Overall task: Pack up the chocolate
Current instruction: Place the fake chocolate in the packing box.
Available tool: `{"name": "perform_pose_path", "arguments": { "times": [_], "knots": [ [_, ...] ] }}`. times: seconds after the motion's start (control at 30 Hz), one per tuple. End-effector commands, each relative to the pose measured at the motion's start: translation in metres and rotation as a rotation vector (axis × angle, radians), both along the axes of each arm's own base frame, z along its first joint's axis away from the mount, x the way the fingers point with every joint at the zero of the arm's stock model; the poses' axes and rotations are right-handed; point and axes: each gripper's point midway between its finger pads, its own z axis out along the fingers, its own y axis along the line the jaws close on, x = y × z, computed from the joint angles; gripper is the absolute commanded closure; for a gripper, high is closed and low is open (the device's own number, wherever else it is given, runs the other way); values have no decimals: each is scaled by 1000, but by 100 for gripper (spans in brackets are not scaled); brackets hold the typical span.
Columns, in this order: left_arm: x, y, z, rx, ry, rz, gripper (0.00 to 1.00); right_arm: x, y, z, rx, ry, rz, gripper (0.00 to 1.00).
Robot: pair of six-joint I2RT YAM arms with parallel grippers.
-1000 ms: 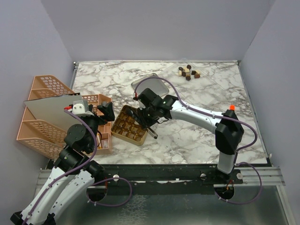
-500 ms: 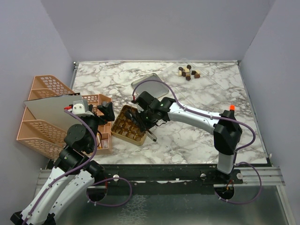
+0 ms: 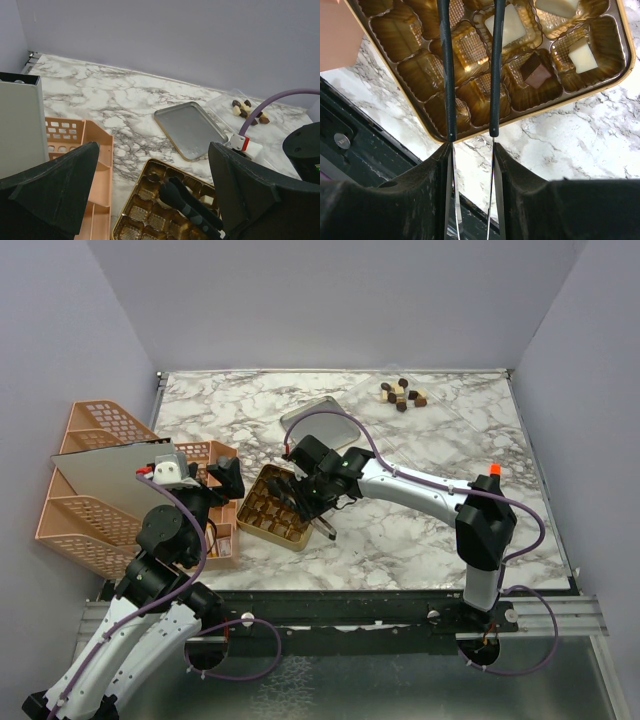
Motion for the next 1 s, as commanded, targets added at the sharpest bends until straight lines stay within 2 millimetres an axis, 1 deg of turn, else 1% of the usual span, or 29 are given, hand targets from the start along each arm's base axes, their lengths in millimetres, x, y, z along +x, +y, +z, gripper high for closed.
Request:
{"name": "perform_pose_path", "arguments": {
  "times": [0.0, 0.13, 0.33, 0.43, 0.53, 0.67, 0.77, 0.93, 0.97],
  "knots": [
    [0, 6, 0, -3, -9, 28, 1, 1, 3, 3, -1, -7, -8, 61],
    [-1, 6, 1, -4, -11, 27, 1, 4, 3, 9, 4, -25, -18, 64],
    [0, 6, 1, -4, -11, 27, 1, 15, 3, 36, 29, -97, -46, 64],
    [-1, 6, 1, -4, -11, 27, 1, 26, -3, 49, 12, -159, -66, 64],
    [-1, 6, 1, -4, -12, 26, 1, 35, -12, 56, -19, -202, -83, 64],
    [-1, 5, 1, -6, -13, 24, 1, 61, -39, 59, -93, -262, -142, 65],
    [-1, 6, 2, -7, -14, 23, 1, 83, -61, 65, -99, -279, -193, 65],
    [-1, 4, 2, -8, -15, 15, 1, 123, -106, 66, -134, -298, -296, 65],
    [-1, 4, 1, -8, -14, 14, 1, 134, -117, 65, -141, -304, -324, 65]
  ]
}}
